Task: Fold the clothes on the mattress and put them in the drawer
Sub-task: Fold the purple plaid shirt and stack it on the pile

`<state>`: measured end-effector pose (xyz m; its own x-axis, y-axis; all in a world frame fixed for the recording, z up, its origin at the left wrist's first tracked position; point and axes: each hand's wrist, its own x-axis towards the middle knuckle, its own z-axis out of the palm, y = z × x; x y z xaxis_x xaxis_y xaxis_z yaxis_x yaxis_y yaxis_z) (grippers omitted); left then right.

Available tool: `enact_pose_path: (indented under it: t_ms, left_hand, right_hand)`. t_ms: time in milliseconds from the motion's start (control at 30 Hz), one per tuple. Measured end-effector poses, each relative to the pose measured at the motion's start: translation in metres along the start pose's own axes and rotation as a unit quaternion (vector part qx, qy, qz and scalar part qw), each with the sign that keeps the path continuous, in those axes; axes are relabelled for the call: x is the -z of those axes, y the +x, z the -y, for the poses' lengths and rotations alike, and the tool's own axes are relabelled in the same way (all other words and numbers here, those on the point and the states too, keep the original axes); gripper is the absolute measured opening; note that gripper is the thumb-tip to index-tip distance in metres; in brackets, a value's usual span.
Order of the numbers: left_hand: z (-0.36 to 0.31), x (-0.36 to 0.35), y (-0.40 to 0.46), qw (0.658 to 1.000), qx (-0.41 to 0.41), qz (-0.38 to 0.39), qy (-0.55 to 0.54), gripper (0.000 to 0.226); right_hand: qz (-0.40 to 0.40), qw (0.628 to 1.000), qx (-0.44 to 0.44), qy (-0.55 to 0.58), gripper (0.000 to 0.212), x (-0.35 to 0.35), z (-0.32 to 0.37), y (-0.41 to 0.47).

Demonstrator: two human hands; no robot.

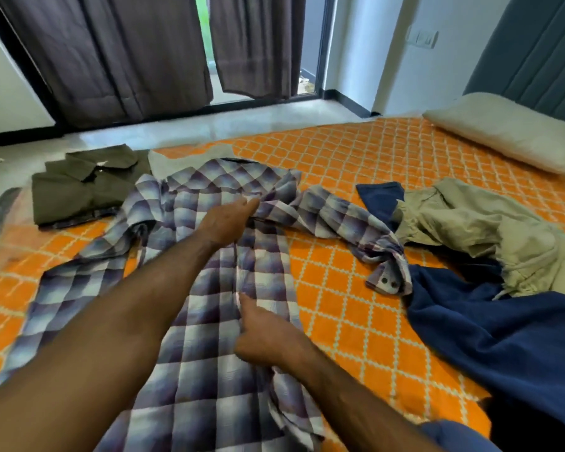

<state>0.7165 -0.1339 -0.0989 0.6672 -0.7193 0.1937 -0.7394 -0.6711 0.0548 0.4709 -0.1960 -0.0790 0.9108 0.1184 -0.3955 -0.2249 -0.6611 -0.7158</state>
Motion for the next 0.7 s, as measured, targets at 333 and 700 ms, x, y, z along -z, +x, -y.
enact_pose_path:
  t_ms: [333,700]
  left_hand:
    - [0.025,-0.039,-0.031,0.995,-0.006,0.019,0.095,0.048]
    - [0.006,-0.059,-0.072,0.997,0.073,0.027,0.014,0.047]
  right_hand:
    - [0.066,0.997,-0.008,0.024,0.071,-0.042,-0.01,0.031]
    - [0.099,0.993,0.053,-0.028,0.08,-0.056,-0.028,0.016]
